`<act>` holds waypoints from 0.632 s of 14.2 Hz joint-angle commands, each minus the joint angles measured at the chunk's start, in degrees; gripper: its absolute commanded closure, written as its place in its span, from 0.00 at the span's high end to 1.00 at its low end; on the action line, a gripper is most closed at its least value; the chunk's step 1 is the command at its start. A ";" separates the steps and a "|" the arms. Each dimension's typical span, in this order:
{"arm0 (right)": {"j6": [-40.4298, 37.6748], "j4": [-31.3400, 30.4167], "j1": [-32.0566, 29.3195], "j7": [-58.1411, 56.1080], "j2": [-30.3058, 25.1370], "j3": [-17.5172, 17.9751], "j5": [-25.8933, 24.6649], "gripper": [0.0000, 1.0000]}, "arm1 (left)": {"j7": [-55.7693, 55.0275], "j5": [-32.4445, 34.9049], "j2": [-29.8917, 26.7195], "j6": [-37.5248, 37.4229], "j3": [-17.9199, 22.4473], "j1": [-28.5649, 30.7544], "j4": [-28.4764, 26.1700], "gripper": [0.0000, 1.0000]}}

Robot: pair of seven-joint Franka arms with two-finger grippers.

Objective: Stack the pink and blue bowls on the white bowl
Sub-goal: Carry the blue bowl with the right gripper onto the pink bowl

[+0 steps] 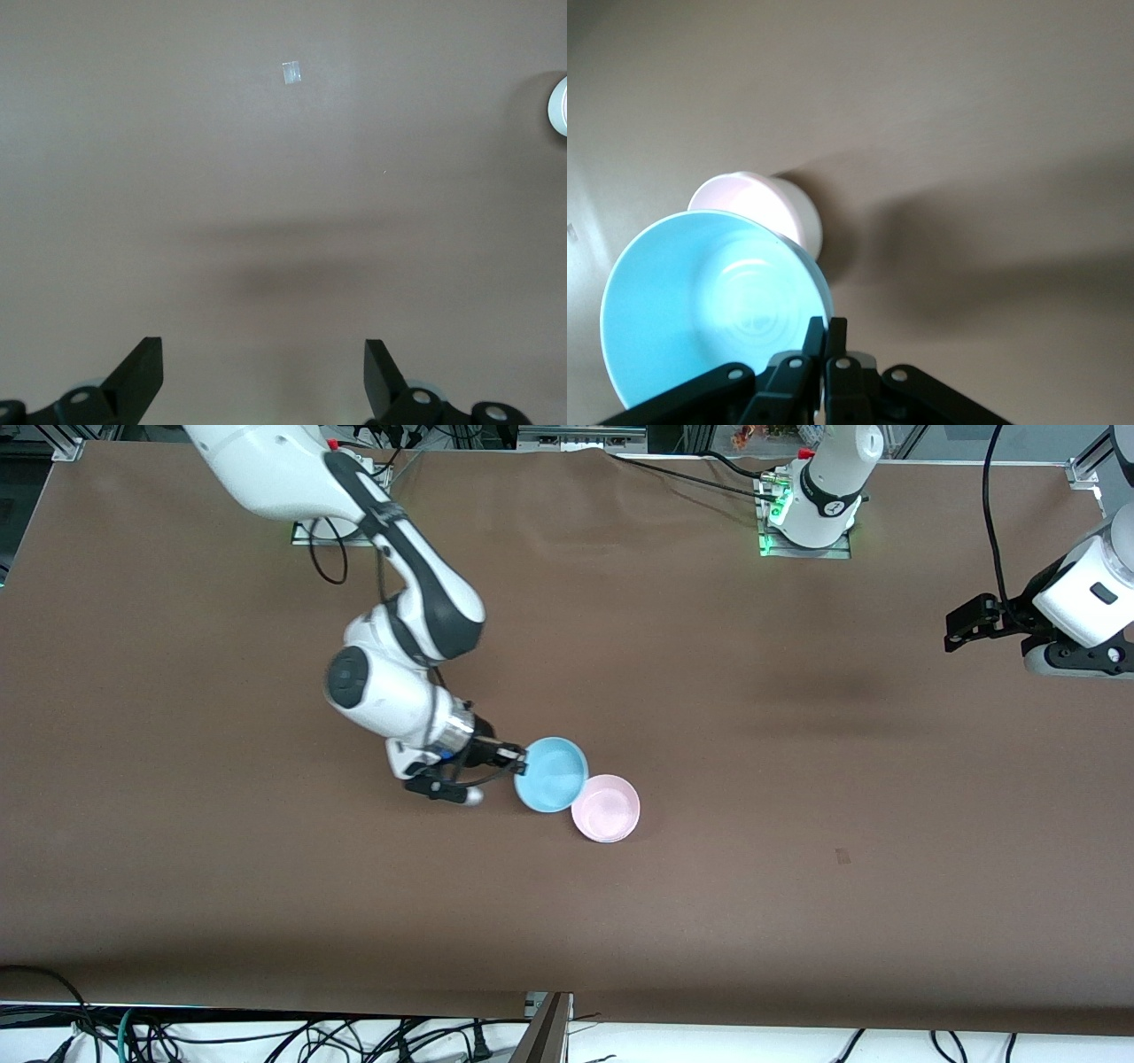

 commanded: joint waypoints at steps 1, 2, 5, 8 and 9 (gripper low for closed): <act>3.95 4.89 2.61 0.10 4.59 -0.18 1.22 0.00 | 1.41 -0.12 0.68 -0.18 -0.24 0.59 1.01 1.00; 6.14 4.89 3.41 0.01 5.12 -0.18 1.22 0.00 | 1.32 -0.04 0.95 -0.09 -0.16 0.59 1.10 1.00; 9.94 5.33 4.56 -0.16 6.44 -0.27 0.87 0.00 | 1.32 -0.04 3.22 0.78 -0.24 0.50 3.29 1.00; 14.42 7.08 5.35 -0.25 9.25 -0.53 0.43 0.00 | 1.32 -0.04 3.76 0.52 -0.33 0.50 4.35 1.00; 14.95 7.61 5.43 -0.34 9.78 -0.53 0.43 0.00 | 1.40 -0.04 3.76 0.52 -0.24 0.50 4.44 1.00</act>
